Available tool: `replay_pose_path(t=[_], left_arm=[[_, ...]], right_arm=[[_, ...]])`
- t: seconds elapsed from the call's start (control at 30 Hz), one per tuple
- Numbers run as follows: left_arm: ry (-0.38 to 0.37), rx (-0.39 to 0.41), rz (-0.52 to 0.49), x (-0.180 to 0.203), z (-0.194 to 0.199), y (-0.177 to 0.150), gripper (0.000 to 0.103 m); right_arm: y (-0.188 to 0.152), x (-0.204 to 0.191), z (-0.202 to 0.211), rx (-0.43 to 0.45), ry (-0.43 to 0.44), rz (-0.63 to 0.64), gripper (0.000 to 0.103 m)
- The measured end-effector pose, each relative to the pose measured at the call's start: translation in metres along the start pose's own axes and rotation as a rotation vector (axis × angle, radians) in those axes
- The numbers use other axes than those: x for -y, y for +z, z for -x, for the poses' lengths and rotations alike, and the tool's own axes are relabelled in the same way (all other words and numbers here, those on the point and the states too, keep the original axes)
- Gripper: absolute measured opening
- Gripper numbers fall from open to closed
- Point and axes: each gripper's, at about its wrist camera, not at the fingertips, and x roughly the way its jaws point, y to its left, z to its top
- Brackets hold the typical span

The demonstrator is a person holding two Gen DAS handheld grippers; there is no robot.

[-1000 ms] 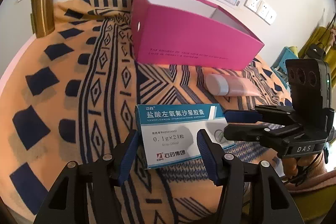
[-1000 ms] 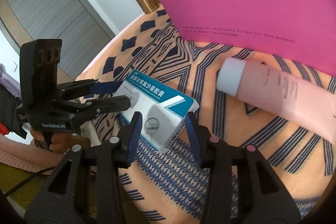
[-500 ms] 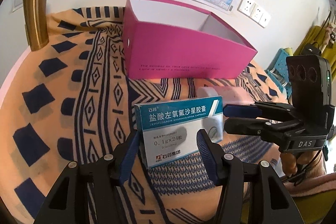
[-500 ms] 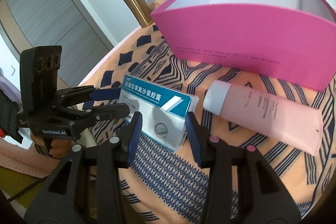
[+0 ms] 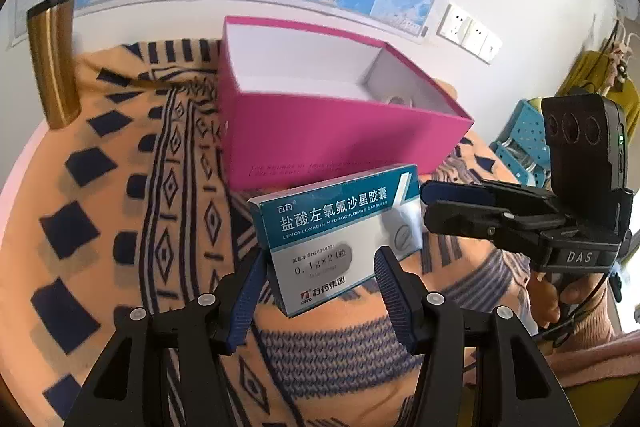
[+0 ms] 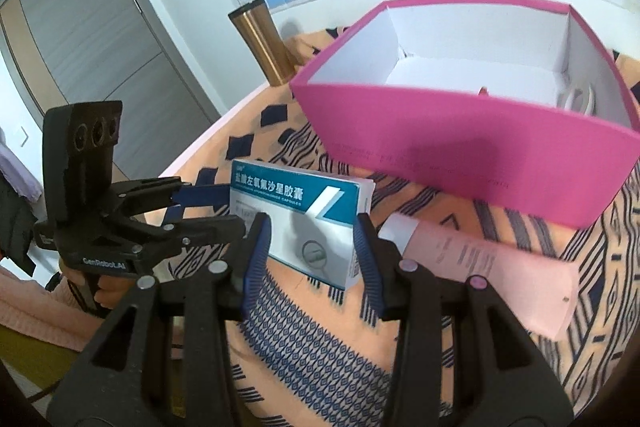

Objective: Organize rigid objects
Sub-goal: 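Carry the medicine box into the magenta box and open the left gripper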

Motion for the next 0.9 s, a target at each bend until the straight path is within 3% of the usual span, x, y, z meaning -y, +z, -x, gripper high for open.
replay_pose_path(t=[0.63,0.9], left_arm=[[0.001,0.125,-0.109,0.020,0.012,0.080,0.057],[0.019,0.125,-0.111,0.014,-0.003,0.112,0.057]], right_arm=[[0.062,0.013,0.037,0.139,-0.073,0.047,0.046],[0.086,0.031,0.033,0.165,-0.085,0.009,0.046]])
